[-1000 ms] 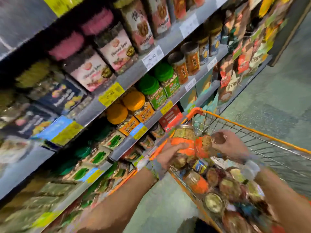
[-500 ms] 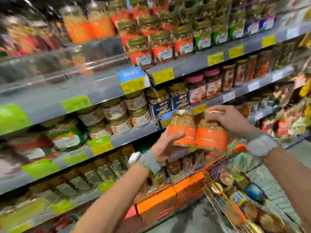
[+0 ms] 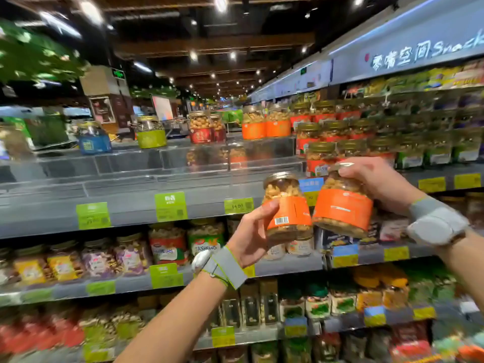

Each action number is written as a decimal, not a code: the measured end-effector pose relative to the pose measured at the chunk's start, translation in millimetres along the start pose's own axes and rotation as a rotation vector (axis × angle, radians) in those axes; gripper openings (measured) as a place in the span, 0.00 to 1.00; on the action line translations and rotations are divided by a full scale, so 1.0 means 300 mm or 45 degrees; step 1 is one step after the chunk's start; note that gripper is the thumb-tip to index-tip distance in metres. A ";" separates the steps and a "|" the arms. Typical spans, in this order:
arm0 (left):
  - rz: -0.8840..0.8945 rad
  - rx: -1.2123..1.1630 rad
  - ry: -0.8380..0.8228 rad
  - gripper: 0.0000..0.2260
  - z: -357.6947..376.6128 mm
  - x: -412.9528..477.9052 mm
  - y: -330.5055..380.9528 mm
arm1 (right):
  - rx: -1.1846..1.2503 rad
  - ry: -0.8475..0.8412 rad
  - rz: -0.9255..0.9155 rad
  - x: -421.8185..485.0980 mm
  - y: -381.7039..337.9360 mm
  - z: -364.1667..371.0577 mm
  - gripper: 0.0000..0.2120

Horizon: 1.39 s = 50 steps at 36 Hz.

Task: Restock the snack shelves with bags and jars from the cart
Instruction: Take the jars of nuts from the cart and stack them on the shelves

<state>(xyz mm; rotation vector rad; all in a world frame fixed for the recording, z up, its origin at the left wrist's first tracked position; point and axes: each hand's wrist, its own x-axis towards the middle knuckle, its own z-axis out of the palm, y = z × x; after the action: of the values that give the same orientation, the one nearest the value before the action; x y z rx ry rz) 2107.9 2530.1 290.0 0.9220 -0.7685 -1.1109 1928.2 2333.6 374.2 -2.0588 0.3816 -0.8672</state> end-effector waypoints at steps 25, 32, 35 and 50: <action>0.523 -0.328 0.217 0.45 0.037 0.279 0.254 | -0.467 -0.452 -0.642 0.643 -0.122 0.035 0.25; 0.619 -0.237 0.361 0.32 -0.008 0.360 0.291 | -0.505 -0.445 -0.630 0.755 -0.069 0.141 0.09; 0.662 -0.195 0.358 0.41 -0.052 0.383 0.334 | -0.675 -0.435 -0.470 0.806 -0.088 0.166 0.26; 0.676 0.359 0.569 0.33 -0.329 0.506 0.521 | -1.193 -0.308 -0.519 0.971 -0.108 0.191 0.16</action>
<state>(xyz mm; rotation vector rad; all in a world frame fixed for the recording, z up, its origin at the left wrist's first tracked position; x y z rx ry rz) 2297.7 2433.1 398.4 1.0714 -0.7439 -0.3172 2174.6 2228.0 505.8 -3.1546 0.2533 -0.7121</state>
